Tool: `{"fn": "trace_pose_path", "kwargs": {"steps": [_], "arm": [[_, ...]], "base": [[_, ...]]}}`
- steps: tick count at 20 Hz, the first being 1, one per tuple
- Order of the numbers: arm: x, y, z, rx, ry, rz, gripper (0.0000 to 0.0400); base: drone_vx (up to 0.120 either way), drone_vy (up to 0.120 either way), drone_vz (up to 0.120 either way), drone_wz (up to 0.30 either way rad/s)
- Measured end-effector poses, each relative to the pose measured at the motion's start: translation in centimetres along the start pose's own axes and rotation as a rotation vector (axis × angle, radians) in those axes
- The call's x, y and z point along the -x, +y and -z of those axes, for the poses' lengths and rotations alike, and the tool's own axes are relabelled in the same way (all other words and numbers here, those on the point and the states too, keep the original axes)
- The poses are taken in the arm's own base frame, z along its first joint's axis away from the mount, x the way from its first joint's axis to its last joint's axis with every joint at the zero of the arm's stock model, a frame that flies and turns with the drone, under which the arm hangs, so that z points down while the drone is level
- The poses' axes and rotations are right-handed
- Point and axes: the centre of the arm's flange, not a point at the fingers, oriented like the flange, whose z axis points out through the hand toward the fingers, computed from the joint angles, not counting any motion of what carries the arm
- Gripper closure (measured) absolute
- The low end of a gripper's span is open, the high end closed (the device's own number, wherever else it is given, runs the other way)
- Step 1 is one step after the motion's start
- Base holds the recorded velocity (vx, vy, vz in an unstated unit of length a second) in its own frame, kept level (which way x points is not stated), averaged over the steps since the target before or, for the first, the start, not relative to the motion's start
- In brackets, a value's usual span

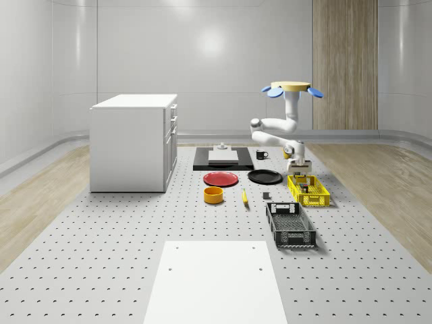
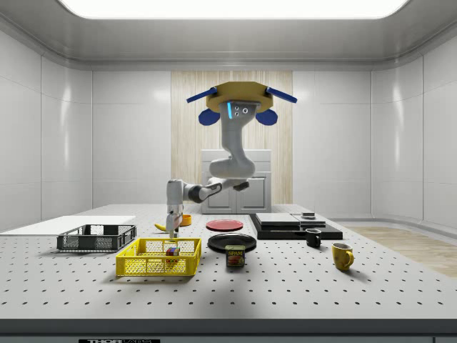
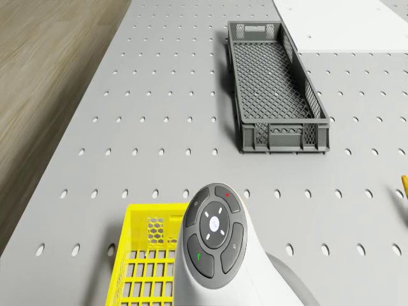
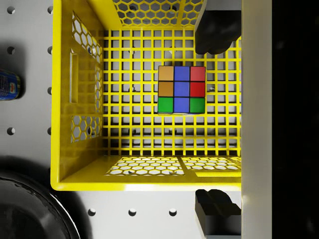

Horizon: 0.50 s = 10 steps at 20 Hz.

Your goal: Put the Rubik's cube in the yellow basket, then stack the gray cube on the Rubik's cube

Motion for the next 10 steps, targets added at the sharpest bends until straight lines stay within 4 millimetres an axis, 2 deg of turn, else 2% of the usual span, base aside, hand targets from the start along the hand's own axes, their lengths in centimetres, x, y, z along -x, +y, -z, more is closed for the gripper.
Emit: {"fn": "trace_pose_path", "kwargs": {"steps": [2, 8, 10], "arm": [[0.0, 0.0, 0.0, 0.0, 0.0, 0.0, 0.0001], [0.0, 0.0, 0.0, 0.0, 0.0, 0.0, 0.0], [0.0, 0.0, 0.0, 0.0, 0.0, 0.0, 0.0]], "base": [[0.0, -0.12, 0.0, 0.0], [0.113, -0.12, 0.0, 0.0], [0.02, -0.12, 0.0, 0.0]]}}
